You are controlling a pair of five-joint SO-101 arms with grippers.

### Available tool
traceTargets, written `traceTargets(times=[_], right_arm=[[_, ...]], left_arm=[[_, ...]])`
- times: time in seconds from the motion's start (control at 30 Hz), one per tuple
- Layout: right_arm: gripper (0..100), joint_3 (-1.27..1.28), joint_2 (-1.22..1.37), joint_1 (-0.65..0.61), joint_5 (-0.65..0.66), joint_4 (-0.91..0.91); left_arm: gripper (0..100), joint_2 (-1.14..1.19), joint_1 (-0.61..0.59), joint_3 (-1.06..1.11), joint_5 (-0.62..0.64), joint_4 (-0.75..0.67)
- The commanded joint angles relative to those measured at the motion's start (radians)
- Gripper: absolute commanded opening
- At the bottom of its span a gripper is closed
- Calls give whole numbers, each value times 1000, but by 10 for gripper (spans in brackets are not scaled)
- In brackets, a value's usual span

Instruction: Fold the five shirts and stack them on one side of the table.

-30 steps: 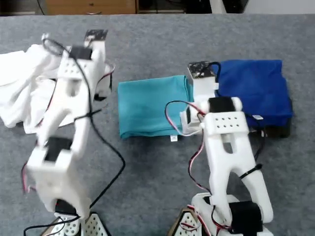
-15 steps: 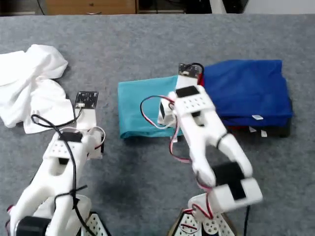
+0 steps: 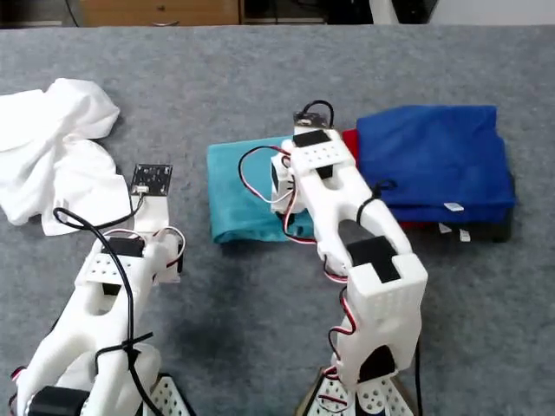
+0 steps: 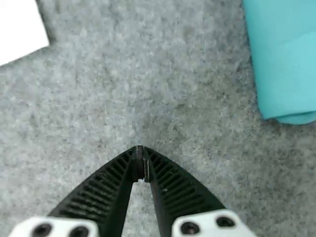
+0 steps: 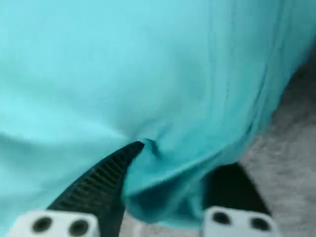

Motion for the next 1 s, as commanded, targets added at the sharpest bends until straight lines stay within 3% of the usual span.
traceTargets(times=[0.0,0.3,0.53,0.73,0.97], right_arm=[[12,-5,13,33,69,8],[1,-142,-96,111,164,167],[1,-430,-229,180,528,244],[1,-723,-239,285,697,364],[1,-803,-209,558,916,405]], left_arm=[[19,-24,-11,-5,-6,-12],[19,-24,-11,-5,-6,-11],[19,-24,-11,-5,-6,-11],[19,-24,-11,-5,-6,-11],[19,-24,-11,-5,-6,-6]])
